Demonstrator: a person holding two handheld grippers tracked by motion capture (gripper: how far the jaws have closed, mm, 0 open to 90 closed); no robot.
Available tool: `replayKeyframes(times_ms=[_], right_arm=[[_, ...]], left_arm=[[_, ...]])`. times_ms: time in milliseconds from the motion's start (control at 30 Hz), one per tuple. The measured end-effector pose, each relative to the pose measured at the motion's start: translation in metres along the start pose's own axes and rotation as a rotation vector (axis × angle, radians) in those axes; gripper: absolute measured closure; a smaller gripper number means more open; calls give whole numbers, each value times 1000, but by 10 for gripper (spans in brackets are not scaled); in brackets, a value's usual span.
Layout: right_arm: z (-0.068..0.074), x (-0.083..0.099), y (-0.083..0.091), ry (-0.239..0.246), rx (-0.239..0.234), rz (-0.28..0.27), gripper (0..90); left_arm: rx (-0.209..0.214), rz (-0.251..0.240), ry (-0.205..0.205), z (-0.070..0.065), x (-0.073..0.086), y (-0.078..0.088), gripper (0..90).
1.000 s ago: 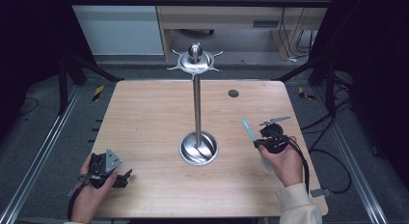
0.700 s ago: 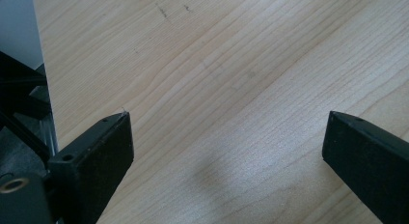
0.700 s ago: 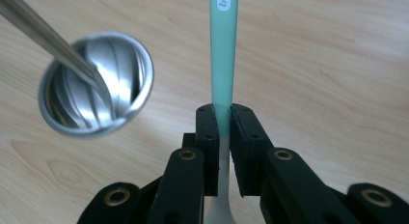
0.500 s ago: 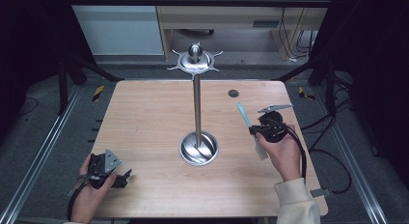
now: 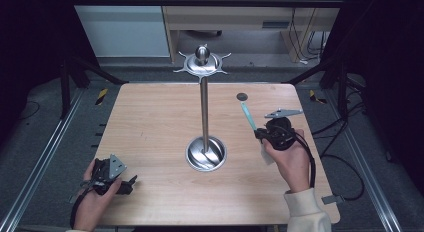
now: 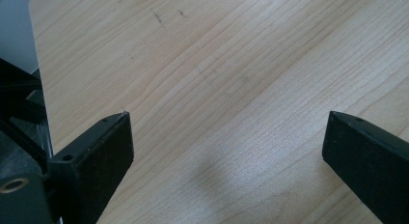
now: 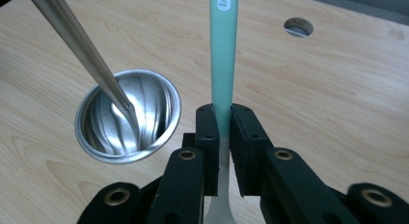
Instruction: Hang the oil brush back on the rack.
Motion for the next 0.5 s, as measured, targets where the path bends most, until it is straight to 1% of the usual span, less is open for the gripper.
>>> replayKeyframes(times_ms=[267, 500], right_arm=[[6, -5, 15, 23, 6, -51, 824], [10, -9, 25, 29, 11, -79, 824]], left_arm=[[0, 1, 0, 0, 0, 0, 36], [0, 0, 0, 0, 0, 0, 36]])
Point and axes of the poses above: each handheld gripper's, and its own axes: y roughly backward along the jaws, x roughly out of its underside, z roughly to its left, the point moved 4 cm from there along -y, roughly forward along the jaws, and after that the axes turned 11 degrees about z, right-handed, at the moved point
